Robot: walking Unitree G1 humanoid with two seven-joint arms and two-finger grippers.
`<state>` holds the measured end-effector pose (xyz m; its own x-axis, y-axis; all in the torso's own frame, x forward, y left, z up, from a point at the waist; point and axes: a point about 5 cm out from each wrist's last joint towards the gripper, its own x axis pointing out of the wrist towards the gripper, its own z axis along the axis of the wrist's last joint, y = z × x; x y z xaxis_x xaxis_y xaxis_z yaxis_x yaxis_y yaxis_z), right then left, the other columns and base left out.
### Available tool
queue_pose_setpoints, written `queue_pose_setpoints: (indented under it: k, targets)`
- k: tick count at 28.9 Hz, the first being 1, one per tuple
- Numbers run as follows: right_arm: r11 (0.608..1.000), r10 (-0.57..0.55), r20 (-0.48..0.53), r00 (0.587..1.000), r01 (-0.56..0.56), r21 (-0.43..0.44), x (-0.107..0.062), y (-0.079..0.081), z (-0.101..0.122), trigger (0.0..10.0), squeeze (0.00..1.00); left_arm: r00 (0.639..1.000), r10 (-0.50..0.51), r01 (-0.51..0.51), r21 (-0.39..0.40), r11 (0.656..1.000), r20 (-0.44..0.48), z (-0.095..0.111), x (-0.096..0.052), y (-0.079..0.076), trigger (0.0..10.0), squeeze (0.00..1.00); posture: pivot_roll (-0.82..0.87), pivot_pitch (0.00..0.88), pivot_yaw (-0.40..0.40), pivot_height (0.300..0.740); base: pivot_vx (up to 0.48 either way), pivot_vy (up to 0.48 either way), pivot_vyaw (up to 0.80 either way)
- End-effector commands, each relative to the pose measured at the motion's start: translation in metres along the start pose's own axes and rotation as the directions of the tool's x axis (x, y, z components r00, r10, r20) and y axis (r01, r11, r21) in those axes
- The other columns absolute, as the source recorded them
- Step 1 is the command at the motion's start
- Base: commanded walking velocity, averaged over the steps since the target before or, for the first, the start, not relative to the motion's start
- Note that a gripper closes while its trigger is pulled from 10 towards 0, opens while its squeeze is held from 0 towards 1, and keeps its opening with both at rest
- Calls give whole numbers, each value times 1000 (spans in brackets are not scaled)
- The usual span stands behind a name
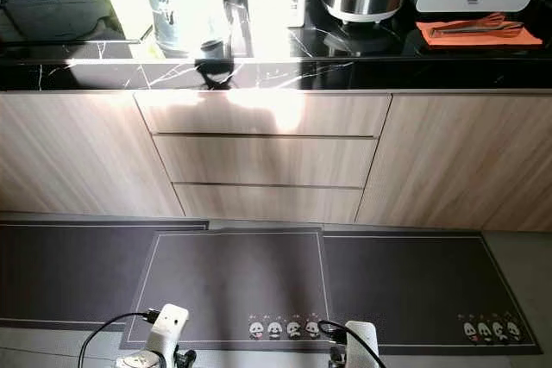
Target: Kitchen organization
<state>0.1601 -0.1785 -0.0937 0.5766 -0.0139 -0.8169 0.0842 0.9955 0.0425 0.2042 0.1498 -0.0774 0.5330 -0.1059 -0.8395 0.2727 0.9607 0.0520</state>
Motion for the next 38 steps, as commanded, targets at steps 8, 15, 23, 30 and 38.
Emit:
queue_pose_setpoints:
  k: [8,15,23,30,38]
  targets:
    - [1000,-17,-15,1000,18,22,-1,-2,-4,10000,0,1000,1,-1,31,1000,-14,-3,-1,2,10000,0,-71,0,55,740,0,0,0]
    - [998,-39,-26,999,40,38,-4,-15,-9,10000,0,1000,-2,3,35,999,-24,-4,-1,2,10000,0,-70,0,56,740,0,0,0]
    - [998,-36,-25,999,37,42,-4,-15,-10,10000,0,1000,-3,4,37,999,-25,-4,-1,2,10000,0,-69,0,54,740,0,0,0]
    - [999,-37,-26,999,38,40,-5,-17,-11,10000,0,1000,-3,4,37,999,-25,-4,-1,2,10000,0,-69,0,55,740,0,0,0]
    - [999,-37,-26,999,38,40,-5,-17,-11,10000,0,1000,-3,4,37,999,-25,-4,-1,2,10000,0,-69,0,55,740,0,0,0]
